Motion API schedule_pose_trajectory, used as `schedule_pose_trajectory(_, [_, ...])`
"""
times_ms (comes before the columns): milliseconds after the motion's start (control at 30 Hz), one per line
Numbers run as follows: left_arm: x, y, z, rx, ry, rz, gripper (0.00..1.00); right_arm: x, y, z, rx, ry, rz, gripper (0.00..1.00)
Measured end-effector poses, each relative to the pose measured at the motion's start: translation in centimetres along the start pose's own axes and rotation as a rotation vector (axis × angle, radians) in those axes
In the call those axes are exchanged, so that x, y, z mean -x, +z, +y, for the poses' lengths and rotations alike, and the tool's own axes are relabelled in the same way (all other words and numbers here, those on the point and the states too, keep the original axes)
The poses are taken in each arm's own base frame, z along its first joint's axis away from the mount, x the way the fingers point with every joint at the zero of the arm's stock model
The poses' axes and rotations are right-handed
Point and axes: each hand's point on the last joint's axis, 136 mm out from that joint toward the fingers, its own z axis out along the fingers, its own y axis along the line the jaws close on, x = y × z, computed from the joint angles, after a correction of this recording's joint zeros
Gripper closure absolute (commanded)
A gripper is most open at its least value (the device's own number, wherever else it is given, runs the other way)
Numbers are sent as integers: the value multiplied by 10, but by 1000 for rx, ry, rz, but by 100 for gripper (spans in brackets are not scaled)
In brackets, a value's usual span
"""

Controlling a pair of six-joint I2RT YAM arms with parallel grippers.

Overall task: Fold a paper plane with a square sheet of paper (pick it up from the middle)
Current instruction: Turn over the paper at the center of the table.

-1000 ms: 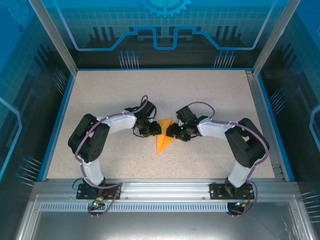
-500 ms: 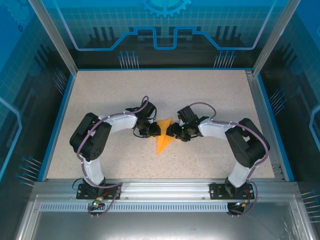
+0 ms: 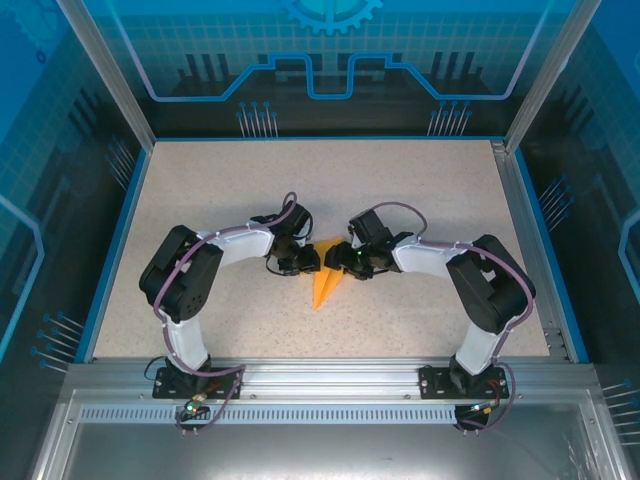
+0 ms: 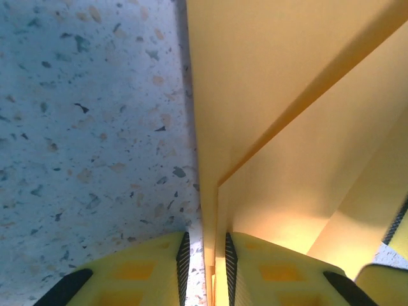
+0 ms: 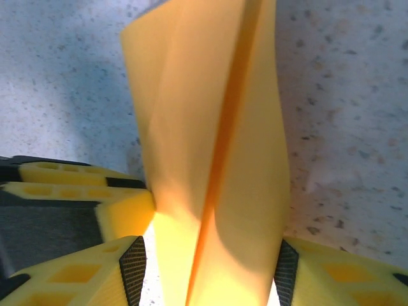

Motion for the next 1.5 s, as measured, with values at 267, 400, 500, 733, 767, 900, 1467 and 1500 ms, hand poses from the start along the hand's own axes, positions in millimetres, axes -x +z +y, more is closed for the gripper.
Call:
schedule_pose_trajectory(267, [1,0,-1,-2,0,-3,78,4,-1,5,14,-3,-12,39])
schedule_pose_trajectory(400, [1,1,0,-8,-5,-5,78,5,0,9,41,-8,-19,43])
schedule_pose_trajectory(500, [1,2,1,-23,-27,-9,78,6,1,11,51,-8,-24,49])
schedule_pose_trajectory(733, [1,1,1,-43,-39,-16,78,6,10,6,44,-10,-14,60])
schedule_pose_trajectory(767, [1,1,1,-44,-41,-16,78,5,11,5,41,-12,-11,62])
schedule_pose_trajectory(900, [1,0,1,-47,-46,-21,78,6,14,4,36,-22,-7,65])
schedule_pose_trajectory(1467, [-6,-7,3,-63,-69,-40,77,14,32,16,87,-126,15,88])
schedule_pose_trajectory(1500, [-6,-9,3,-66,-69,-44,76,14,32,17,87,-134,14,89])
